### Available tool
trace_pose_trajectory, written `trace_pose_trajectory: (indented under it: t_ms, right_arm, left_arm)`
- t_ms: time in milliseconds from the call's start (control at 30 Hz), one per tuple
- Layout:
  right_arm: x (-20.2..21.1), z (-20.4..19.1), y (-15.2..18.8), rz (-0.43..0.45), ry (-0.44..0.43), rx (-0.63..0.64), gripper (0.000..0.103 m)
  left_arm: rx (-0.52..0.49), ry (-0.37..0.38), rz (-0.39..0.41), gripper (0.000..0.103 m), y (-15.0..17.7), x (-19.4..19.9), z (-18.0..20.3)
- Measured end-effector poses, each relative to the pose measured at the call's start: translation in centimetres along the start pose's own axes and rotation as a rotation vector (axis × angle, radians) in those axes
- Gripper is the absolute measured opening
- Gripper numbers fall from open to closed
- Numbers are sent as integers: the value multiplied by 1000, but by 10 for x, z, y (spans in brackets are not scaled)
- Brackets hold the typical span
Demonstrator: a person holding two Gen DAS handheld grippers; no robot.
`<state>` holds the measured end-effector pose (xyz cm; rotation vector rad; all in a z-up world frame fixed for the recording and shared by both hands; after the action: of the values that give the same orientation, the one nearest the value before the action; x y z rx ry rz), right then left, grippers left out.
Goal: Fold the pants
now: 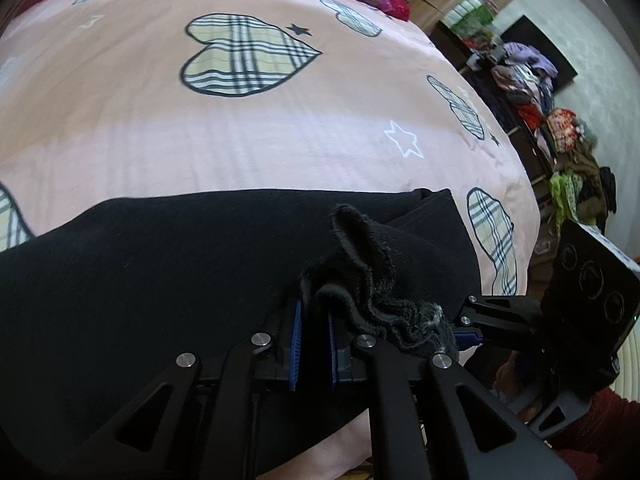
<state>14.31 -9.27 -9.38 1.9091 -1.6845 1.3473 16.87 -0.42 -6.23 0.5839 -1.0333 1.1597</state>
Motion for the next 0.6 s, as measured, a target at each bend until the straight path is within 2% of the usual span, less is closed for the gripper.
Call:
trace_pose_trajectory:
  t_ms: [100,400,467,533,600]
  right_arm:
    - [0,-7,-1,-8,14,24,47]
    - [-6,-27,-8,-21,-22,74,49]
    - [-6,-30,-11,-21,-27,82,49]
    - [-4,-34,-13,-18,-31,94,49]
    - [-3,-38,-16,-17,-34,108,49]
  left_arm:
    - [22,-9,19,11,6,7,-3]
    - [146,-16,87,16,36,35,-29]
    - [183,-22,110,34,44,42,-34]
    - [214,-29,137,40,53,50,-39]
    - [235,-40,156,40,62,56,-42]
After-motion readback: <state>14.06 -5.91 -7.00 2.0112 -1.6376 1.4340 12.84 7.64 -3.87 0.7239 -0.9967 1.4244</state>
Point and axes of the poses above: each gripper's, at about its wrist camera, not at the fingertips, and x roughly against the way its jaws point, z to its right, y to its underside, the point moved 2 cm from there along -x, roughly the way its jaws point, and after that the axes turned 14 degrees about -z, right-handed, at the moved point
